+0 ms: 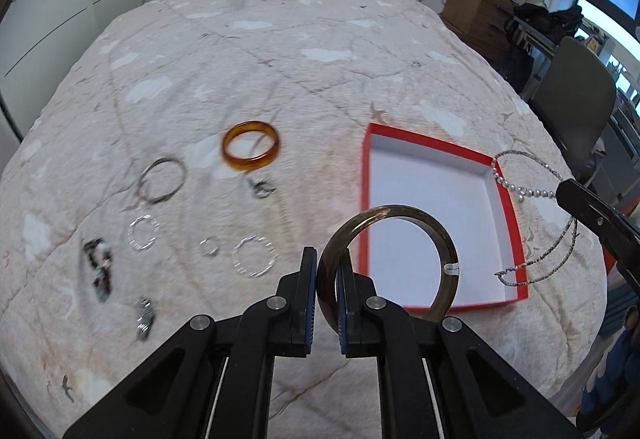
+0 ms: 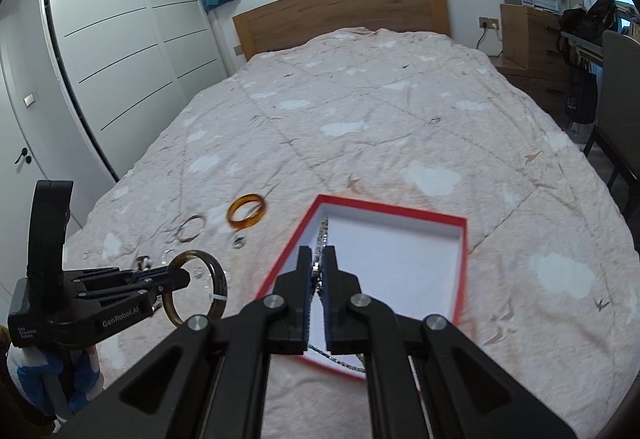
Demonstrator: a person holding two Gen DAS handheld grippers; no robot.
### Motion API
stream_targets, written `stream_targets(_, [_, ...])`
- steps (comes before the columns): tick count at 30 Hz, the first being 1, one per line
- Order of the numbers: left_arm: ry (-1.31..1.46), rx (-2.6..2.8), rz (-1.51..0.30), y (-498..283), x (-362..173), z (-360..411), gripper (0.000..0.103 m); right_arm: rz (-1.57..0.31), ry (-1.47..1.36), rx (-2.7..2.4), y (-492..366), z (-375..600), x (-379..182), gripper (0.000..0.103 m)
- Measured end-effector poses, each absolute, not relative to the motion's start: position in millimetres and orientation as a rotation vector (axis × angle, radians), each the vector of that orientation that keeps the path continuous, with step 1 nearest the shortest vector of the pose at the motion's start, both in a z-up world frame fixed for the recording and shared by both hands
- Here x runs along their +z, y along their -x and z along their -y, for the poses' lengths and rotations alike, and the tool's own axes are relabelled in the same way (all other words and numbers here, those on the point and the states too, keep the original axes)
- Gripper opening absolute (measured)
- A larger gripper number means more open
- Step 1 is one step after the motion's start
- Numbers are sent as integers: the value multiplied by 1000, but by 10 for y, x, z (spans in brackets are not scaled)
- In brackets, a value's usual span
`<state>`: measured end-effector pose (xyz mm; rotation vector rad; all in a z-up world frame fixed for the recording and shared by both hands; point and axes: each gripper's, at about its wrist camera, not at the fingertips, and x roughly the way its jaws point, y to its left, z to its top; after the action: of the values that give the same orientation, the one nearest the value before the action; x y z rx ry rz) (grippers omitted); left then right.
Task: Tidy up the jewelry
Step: 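Carry the dark bangle and silver chain into the red box and release both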
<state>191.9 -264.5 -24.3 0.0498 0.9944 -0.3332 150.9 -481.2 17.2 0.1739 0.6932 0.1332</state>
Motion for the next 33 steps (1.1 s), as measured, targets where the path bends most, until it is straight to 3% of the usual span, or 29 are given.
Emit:
stream_targets(8, [-149,-370,-1031,-2152,-586,3291,9,-762,-215,88,-1759,5274,-341,4])
stream_targets(17, [-209,-355,-1088,-2277,-1001,3509,9,-876,-245,57,-1809,5420,-899,5])
stream_targets(30, [-197,-364,-1143,-2244,-1199,3543,12,-935,-206,14,-1835,5417,-1065,6])
stream_targets(33, [-191,-378,-1138,-2194,-1161,3540,21,-928,-199,-5,-1785,5433,-996,15])
